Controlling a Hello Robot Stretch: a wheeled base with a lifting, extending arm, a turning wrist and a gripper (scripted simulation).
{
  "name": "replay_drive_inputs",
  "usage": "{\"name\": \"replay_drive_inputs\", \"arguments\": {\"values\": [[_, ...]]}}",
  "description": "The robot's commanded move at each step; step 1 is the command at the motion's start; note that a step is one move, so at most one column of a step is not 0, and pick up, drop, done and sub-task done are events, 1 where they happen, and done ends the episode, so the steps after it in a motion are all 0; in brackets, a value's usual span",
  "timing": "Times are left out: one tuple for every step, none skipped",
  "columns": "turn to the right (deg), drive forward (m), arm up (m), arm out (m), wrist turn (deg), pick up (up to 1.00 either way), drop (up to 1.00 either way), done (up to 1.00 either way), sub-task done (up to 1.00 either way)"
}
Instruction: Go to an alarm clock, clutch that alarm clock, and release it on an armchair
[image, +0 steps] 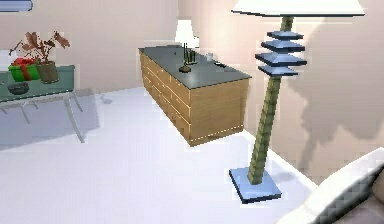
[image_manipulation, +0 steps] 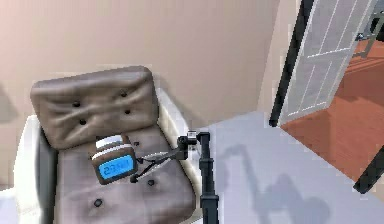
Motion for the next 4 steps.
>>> {"name": "replay_drive_inputs", "arguments": {"values": [[0.0,0.0,-0.32,0.0,0.0,0.0,0.0,0.0,0.0],[0.0,0.0,0.0,0.0,0.0,0.0,1.0,0.0,0.0],[0.0,0.0,0.1,0.0,0.0,0.0,0.0,0.0,0.0],[0.0,0.0,0.0,-0.08,0.0,0.0,0.0,0.0,0.0]]}}
